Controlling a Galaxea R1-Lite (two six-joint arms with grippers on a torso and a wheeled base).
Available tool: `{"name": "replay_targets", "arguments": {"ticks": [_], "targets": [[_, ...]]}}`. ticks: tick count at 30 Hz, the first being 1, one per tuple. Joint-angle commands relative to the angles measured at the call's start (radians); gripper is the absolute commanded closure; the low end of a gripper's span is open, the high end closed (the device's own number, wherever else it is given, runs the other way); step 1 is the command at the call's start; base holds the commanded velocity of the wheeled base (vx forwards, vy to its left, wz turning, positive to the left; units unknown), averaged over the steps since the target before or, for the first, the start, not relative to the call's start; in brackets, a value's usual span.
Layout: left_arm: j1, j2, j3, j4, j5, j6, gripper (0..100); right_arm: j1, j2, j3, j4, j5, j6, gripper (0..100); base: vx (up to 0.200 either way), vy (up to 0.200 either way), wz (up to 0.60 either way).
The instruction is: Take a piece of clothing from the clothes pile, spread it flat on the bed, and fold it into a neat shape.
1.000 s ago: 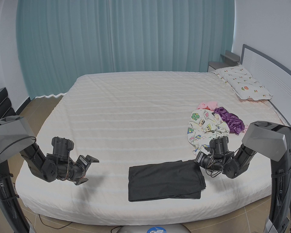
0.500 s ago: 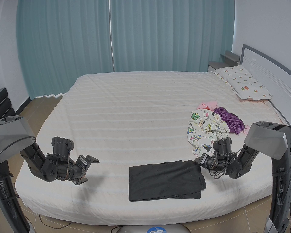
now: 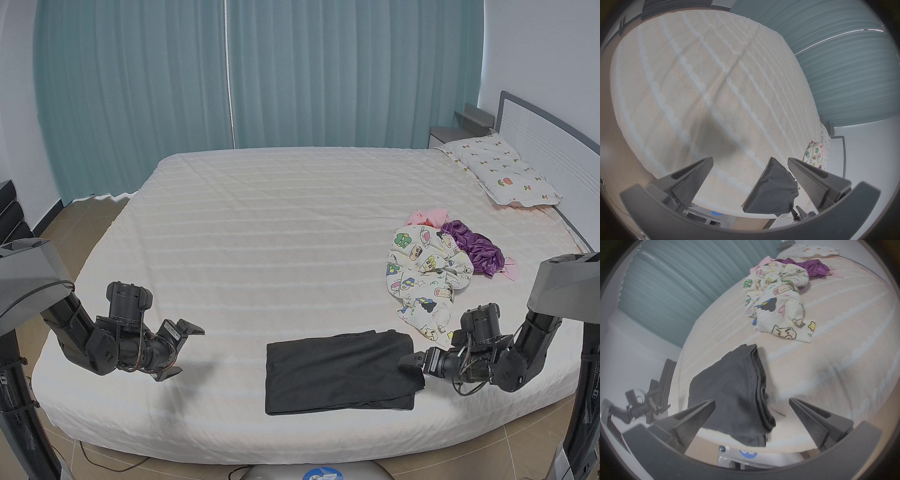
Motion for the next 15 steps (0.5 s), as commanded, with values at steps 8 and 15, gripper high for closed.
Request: {"name": "replay_targets", "arguments": {"ticks": [8, 15], "targets": [[0.000, 0.001, -0.001, 0.000, 0.000, 0.002, 0, 0.017, 0.066, 0.059, -0.100, 0.021, -0.033, 100, 0.000, 0.000, 0.00], [0.000, 0.001, 0.001, 0.000, 0.000, 0.002, 0, 0.018, 0.026, 0.117, -0.102, 0.023, -0.034, 100, 0.000, 0.000, 0.00]]}}
